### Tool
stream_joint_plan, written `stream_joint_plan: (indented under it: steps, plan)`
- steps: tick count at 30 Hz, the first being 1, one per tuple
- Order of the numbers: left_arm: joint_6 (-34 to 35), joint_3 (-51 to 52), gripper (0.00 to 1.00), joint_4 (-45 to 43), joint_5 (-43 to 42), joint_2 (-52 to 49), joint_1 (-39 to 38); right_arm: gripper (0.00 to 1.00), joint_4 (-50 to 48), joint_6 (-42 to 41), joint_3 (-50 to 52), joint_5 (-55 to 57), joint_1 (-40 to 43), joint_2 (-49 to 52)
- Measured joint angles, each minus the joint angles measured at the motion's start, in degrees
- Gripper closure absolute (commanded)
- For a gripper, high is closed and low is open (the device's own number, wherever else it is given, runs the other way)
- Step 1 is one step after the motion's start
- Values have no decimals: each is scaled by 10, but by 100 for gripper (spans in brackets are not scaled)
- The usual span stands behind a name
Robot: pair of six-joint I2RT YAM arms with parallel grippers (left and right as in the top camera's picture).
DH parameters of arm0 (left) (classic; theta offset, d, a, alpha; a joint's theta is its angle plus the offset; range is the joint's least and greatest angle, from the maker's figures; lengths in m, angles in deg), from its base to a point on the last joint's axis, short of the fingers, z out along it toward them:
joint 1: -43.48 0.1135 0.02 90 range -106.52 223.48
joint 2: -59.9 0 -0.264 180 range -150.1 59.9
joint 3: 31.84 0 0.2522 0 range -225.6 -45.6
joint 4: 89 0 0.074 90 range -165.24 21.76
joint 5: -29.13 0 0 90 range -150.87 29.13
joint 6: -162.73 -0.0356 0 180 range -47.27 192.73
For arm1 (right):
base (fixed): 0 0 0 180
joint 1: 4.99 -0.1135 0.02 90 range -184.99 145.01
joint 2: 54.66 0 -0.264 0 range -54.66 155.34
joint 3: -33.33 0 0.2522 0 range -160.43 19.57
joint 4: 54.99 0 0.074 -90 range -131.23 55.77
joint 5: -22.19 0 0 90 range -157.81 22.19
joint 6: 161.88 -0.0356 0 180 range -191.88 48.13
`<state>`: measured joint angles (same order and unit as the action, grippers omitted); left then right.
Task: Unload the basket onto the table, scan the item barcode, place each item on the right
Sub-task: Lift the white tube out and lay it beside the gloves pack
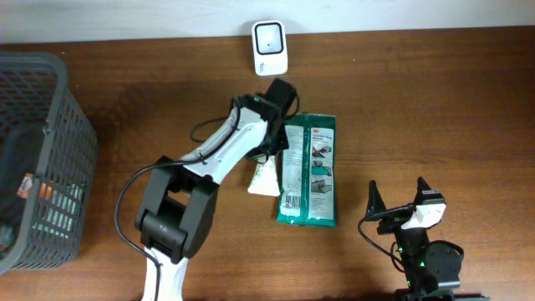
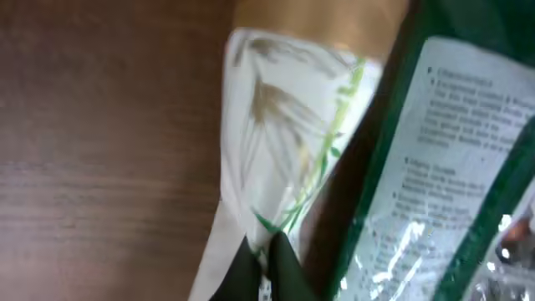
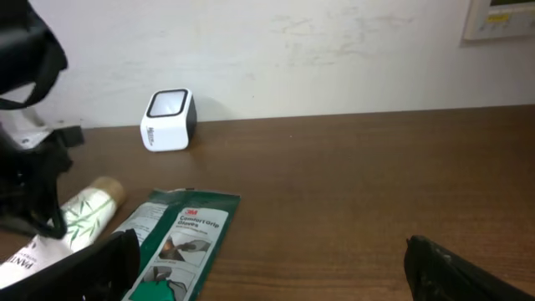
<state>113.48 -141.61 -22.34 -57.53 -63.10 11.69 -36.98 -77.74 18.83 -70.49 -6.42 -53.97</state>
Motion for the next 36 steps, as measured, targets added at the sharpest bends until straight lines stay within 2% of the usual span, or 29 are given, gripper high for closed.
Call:
stream_joint_plan:
  steps: [1,2,3,5,8,10,11,13,15,16,19,21,22,25,26,27,29,36]
  plan:
    - [7,19,82,-25,8,10,-2,2,0,0,0,0,0,0]
    - [11,27,53,-35,12,14,-3,2,0,0,0,0,0,0]
    - [11,30,13,-40,12,15,-3,2,0,0,0,0,0,0]
    - [17,40,1,-47,9,15,-2,2,0,0,0,0,0,0]
    - [15,38,0,-44,-1,15,-2,2,0,0,0,0,0,0]
    - [-27,17,4,-41,-1,27,1,2,0,0,0,0,0,0]
    - [-50,5,3,-38,-1,45,6,2,0,0,0,0,0,0]
    - [-94,-31,4,-28,17,161,50,2,0,0,0,0,0,0]
    - [-134,-47,14,-28,46,313,158,2,0,0,0,0,0,0]
    - [-143,-49,16,-26,55,351,206,2,0,0,0,0,0,0]
    - [-154,-51,21,-12,90,436,421,2,0,0,0,0,0,0]
    - [-157,-51,22,-4,88,427,494,2,0,0,0,0,0,0]
    - [-157,-51,23,-2,87,402,569,2,0,0,0,0,0,0]
    - [-156,-51,43,10,76,346,662,2,0,0,0,0,0,0]
    - [-154,-52,38,30,68,322,682,1,0,0,0,0,0,0]
    - [-153,-52,34,38,65,289,699,2,0,0,0,0,0,0]
    - [-148,-51,34,50,59,216,711,2,0,0,0,0,0,0]
    - [-122,-50,47,58,55,38,712,2,0,0,0,0,0,0]
